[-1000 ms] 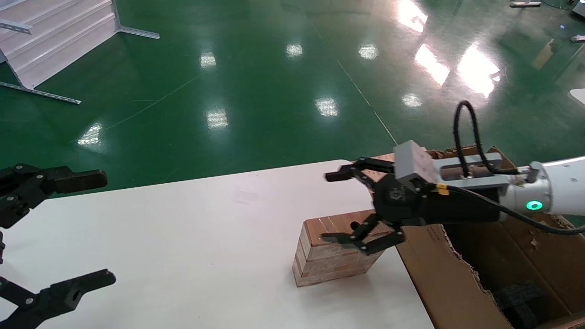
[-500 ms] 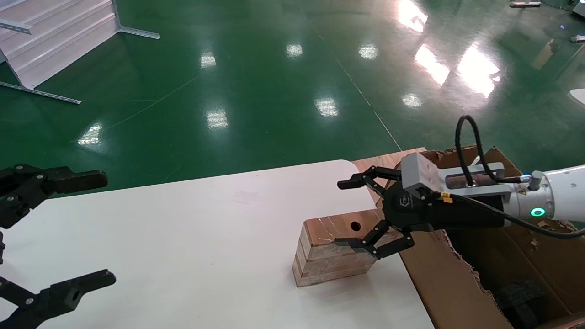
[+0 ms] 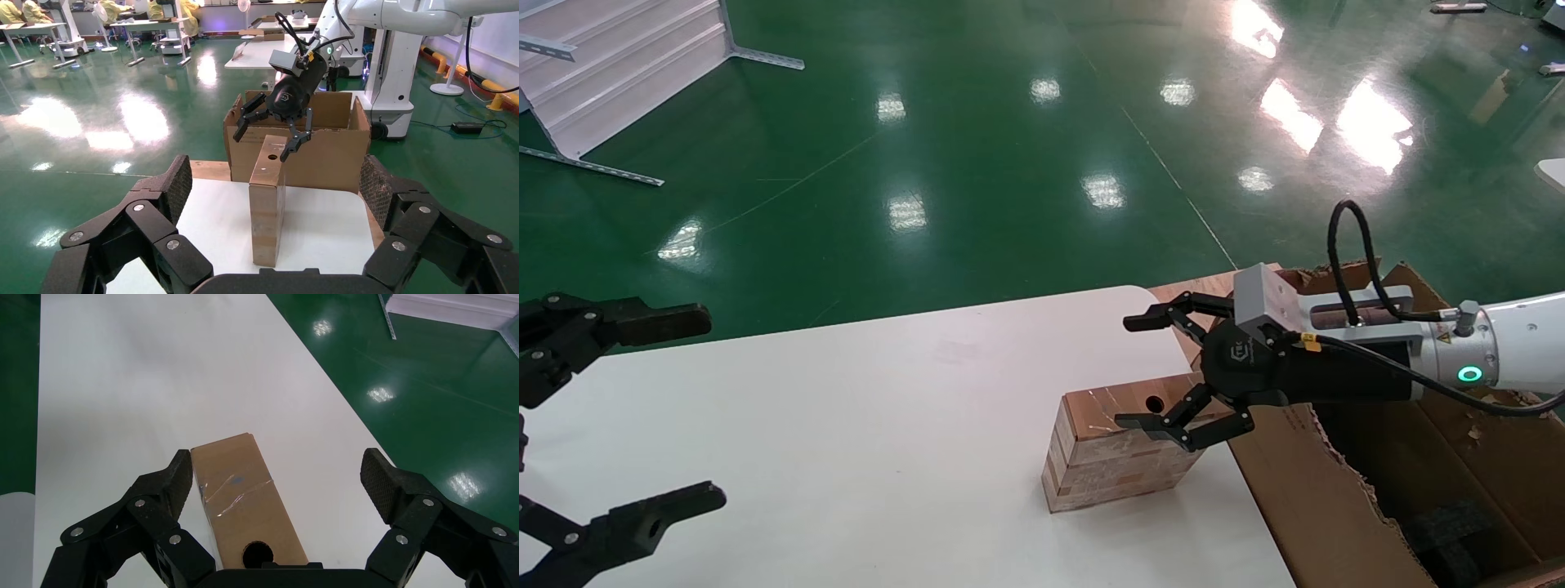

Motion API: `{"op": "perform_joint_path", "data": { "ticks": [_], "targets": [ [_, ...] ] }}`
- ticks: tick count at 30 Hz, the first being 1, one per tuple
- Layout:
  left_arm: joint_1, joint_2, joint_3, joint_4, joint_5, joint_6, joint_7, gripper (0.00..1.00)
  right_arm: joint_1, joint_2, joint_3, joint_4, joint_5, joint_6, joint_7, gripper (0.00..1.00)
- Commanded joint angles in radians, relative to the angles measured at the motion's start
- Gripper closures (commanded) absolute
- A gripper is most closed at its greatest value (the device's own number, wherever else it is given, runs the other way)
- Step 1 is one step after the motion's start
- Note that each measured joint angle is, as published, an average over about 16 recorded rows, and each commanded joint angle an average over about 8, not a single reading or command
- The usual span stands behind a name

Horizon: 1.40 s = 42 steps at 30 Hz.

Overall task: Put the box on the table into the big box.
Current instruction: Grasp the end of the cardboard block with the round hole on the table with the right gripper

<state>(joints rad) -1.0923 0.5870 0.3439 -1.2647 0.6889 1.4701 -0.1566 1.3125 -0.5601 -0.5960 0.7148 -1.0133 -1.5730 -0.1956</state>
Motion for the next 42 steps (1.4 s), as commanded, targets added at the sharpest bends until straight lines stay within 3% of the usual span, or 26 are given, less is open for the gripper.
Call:
{"op": "perform_joint_path", "data": {
  "ticks": [1,16,30,42],
  "targets": [
    [0.0,0.0,0.0,0.0,0.0,0.0,0.0,0.0,0.0,-0.001,0.001,0.0,0.002,0.001,0.0,0.0],
    [0.0,0.0,0.0,0.0,0.0,0.0,0.0,0.0,0.026,0.018,-0.061,0.062,0.002,-0.005,-0.013,0.0],
    [0.0,0.0,0.0,0.0,0.0,0.0,0.0,0.0,0.08,0.005,-0.131,-0.054,-0.024,0.0,-0.095,0.0],
    [0.0,0.0,0.001,0.0,0.0,0.0,0.0,0.0,0.091,0.007,-0.195,-0.108,0.011,-0.014,-0.106,0.0]
  ]
}}
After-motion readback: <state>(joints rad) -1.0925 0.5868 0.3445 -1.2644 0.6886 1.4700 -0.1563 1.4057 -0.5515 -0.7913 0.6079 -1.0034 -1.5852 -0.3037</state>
